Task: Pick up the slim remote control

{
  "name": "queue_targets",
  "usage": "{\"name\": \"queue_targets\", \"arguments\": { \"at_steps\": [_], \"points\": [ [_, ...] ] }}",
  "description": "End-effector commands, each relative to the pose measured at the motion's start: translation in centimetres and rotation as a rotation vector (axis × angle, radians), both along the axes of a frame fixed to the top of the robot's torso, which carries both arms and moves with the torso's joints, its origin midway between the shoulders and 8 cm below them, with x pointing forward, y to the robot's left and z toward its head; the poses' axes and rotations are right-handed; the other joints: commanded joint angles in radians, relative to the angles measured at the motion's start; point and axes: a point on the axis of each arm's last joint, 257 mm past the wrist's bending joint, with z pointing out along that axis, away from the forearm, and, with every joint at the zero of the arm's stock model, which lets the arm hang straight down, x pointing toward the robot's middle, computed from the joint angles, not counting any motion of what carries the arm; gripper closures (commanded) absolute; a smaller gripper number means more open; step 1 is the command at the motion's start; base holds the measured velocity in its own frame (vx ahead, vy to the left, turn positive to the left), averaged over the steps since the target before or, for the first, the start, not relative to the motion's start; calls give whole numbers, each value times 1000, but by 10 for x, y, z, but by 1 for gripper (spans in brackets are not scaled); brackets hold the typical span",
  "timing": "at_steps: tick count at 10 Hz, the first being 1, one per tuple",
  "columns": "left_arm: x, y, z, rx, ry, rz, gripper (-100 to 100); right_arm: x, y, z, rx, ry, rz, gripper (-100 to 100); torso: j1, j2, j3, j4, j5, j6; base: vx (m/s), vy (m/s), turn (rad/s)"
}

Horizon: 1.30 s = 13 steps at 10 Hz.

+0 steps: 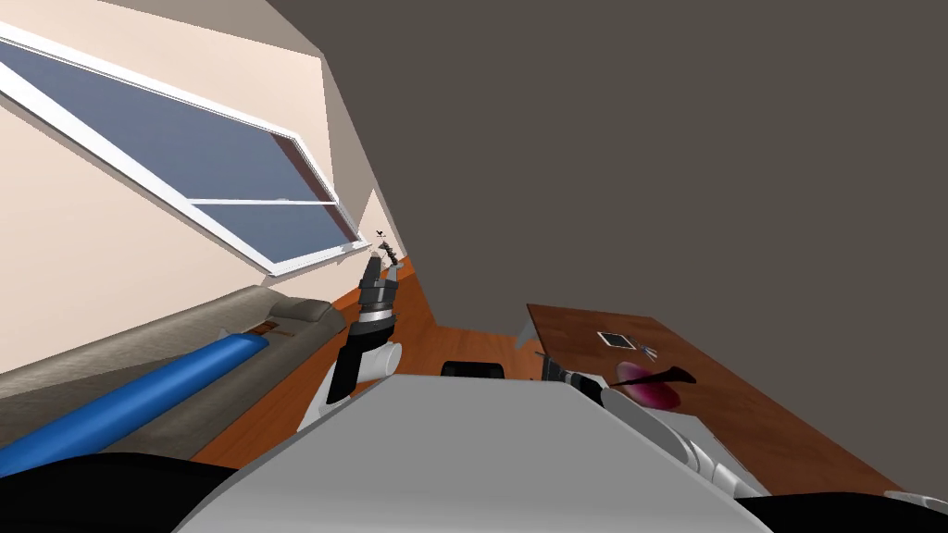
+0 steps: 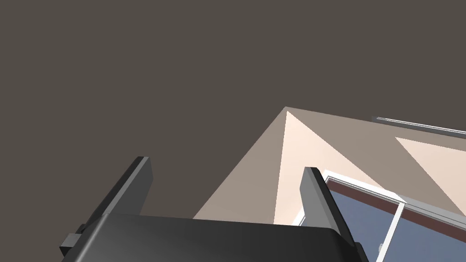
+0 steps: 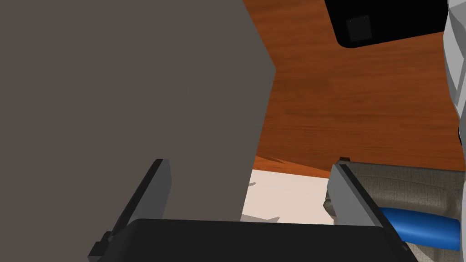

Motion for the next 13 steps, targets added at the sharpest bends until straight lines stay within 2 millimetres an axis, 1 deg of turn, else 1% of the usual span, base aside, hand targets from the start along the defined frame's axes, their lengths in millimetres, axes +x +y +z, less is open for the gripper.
{"name": "queue_targets", "arguments": {
  "at_steps": [1, 2, 4, 5, 6, 7, 8, 9, 10, 12, 13],
  "points": [
    [0, 0, 0, 0, 0, 0, 0, -21, -27, -13, -63, 60, 12, -100, 0, 0, 0, 0, 0, 0, 17, -9, 208],
    [0, 0, 0, 0, 0, 0, 0, -42, -50, -23, -118, 115, 27, -100, -1, -1, 0, 0, 0, -1, 52, -30, 326],
    [0, 0, 0, 0, 0, 0, 0, -43, -53, -25, -125, 117, 28, -100, -3, -3, -2, -1, -1, 0, 31, -35, 42],
    [0, 0, 0, 0, 0, 0, 0, -66, -79, -33, -181, 174, 40, -100, -2, -2, -1, 0, -1, 0, 24, -12, 156],
    [0, 0, 0, 0, 0, 0, 0, -66, -79, -33, -182, 174, 42, -100, -1, -2, -1, 0, 0, -1, 24, -14, 113],
    [0, 0, 0, 0, 0, 0, 0, -88, -103, -40, -232, 231, 50, -100, -1, -2, -1, 0, 0, 0, 38, -36, 167],
    [0, 0, 0, 0, 0, 0, 0, -88, -104, -40, -234, 230, 52, -100, -2, -2, -1, 0, 0, 0, 32, -40, 86],
    [0, 0, 0, 0, 0, 0, 0, -109, -127, -44, -281, 285, 59, -100, -2, -2, -1, 0, -1, 0, 30, -30, 139],
    [0, 0, 0, 0, 0, 0, 0, -109, -127, -44, -281, 285, 59, -100, -2, -2, -1, 0, 0, 0, 26, -25, 70],
    [0, 0, 0, 0, 0, 0, 0, -148, -167, -48, -358, 383, 66, -100, -2, -2, -1, 0, 0, 0, 40, -27, 142],
    [0, 0, 0, 0, 0, 0, 0, -165, -183, -48, -387, 424, 66, -100, -2, -3, -2, -1, 0, 0, 56, -52, 144]
  ]
}}
